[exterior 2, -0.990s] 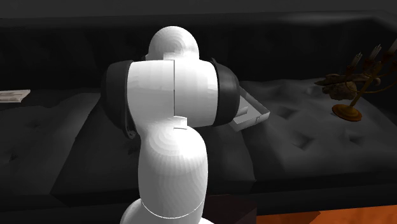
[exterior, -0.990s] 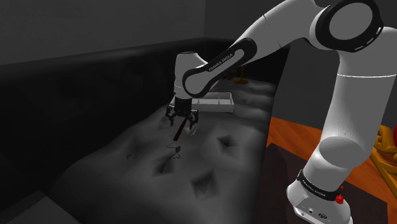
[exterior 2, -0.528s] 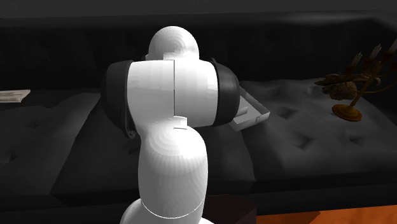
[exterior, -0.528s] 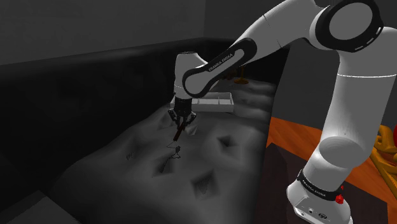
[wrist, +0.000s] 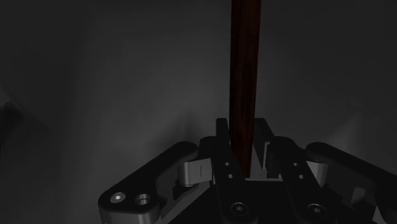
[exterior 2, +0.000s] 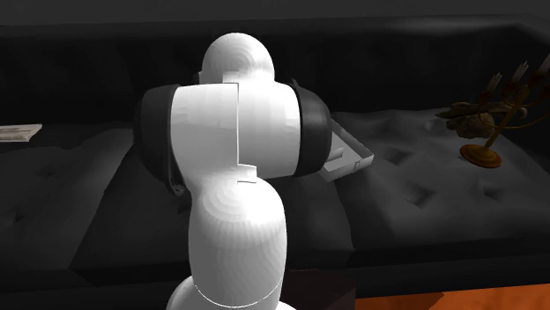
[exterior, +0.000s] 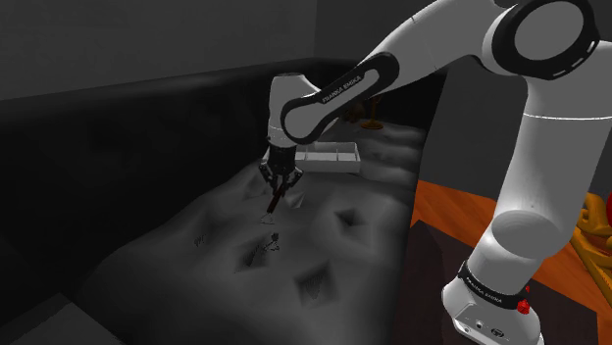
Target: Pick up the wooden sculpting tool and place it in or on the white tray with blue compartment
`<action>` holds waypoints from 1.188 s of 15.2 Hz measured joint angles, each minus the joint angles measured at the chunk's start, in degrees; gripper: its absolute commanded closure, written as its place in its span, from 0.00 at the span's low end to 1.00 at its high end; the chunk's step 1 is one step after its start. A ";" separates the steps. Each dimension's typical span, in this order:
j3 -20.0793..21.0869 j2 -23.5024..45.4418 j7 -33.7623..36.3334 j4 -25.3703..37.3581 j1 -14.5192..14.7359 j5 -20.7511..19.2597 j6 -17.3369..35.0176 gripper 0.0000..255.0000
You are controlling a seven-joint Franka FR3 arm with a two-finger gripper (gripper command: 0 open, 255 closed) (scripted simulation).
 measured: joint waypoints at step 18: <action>0.69 -6.53 -1.86 6.84 -0.86 3.47 -12.74 1.00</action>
